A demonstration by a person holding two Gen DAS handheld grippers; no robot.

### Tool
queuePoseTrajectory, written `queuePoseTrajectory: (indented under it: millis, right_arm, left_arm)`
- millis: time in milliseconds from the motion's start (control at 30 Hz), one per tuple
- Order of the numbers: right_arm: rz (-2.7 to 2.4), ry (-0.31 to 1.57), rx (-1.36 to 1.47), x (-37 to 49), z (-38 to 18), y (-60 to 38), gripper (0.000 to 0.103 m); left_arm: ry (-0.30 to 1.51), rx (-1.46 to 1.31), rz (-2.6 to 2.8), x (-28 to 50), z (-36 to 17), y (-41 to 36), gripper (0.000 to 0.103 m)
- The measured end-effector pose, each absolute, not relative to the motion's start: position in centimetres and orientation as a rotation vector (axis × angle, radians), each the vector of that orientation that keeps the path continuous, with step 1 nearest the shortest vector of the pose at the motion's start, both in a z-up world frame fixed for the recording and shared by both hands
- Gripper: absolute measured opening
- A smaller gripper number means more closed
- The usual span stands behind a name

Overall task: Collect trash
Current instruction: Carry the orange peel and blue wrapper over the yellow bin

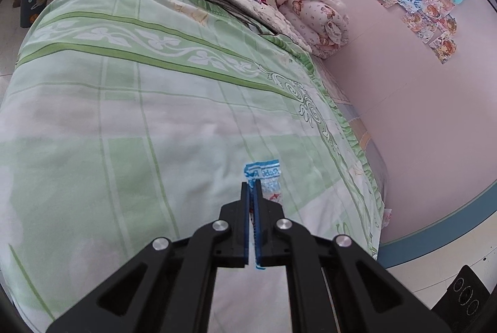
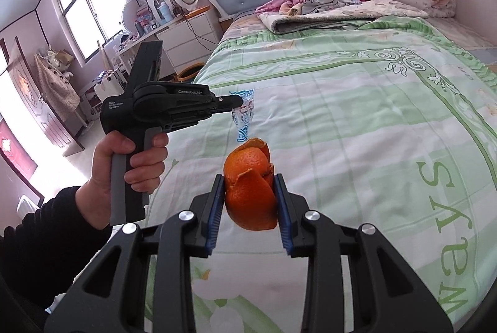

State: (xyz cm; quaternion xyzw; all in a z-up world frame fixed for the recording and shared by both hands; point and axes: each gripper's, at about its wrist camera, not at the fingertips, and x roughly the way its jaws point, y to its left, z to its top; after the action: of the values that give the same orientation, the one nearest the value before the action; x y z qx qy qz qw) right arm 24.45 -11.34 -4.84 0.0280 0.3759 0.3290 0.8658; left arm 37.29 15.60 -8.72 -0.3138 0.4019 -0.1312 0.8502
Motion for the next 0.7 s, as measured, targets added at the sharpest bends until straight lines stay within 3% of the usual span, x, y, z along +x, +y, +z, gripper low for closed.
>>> queuePoseTrajectory:
  millis: [700]
  right_arm:
    - [0.629, 0.698, 0.105, 15.5, -1.4, -16.6, 0.03]
  left_arm:
    - [0.744, -0.506, -0.354, 25.2, -2.8, 12.5, 0.001]
